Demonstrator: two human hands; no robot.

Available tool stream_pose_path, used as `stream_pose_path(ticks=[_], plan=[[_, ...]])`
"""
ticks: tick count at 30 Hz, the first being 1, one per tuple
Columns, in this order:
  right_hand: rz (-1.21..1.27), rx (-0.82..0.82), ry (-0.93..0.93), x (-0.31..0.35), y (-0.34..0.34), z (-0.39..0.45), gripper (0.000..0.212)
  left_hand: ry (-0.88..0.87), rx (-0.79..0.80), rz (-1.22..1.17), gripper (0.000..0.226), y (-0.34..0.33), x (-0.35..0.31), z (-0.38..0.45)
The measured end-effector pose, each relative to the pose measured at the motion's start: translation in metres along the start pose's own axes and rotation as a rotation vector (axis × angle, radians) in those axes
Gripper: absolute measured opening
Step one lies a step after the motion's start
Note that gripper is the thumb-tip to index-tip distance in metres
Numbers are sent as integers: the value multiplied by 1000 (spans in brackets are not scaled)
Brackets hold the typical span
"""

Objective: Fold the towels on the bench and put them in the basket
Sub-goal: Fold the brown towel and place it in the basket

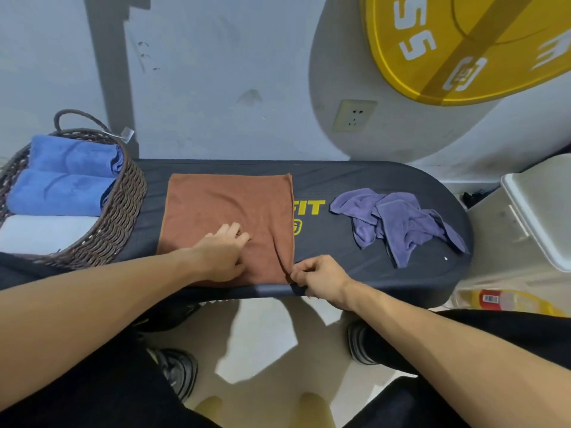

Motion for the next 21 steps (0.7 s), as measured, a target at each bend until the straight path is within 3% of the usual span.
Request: stream_pose_path(ticks=[3, 6, 9, 13, 19, 21], plan=[[-14, -160, -12, 0, 12, 2, 15, 1, 25, 10, 72, -2, 1, -1], [-10, -293, -81, -6, 25, -1, 25, 9, 43, -13, 71, -3, 3, 0], [-160, -260, -99, -8, 21, -3, 25, 41, -6, -2, 57, -1, 8, 2], [-286, -221, -76, -1, 17, 1, 48, 142, -20, -50, 37, -3, 23, -2], [-457, -153, -65, -3, 14, 9, 20, 209, 115, -71, 43, -14, 55, -34], [-465, -106, -122, -9, 15, 9, 22, 214, 156, -55, 44, -17, 68, -47]])
Point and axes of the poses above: each hand's wrist, its own z-axis towards the middle knuckle, its own y-axis out of the back of the hand, x = y × z, the point moved 9 cm from there along z, towards the middle knuckle, and after that the axes turned 13 degrees about -x, right-handed, at the moved point
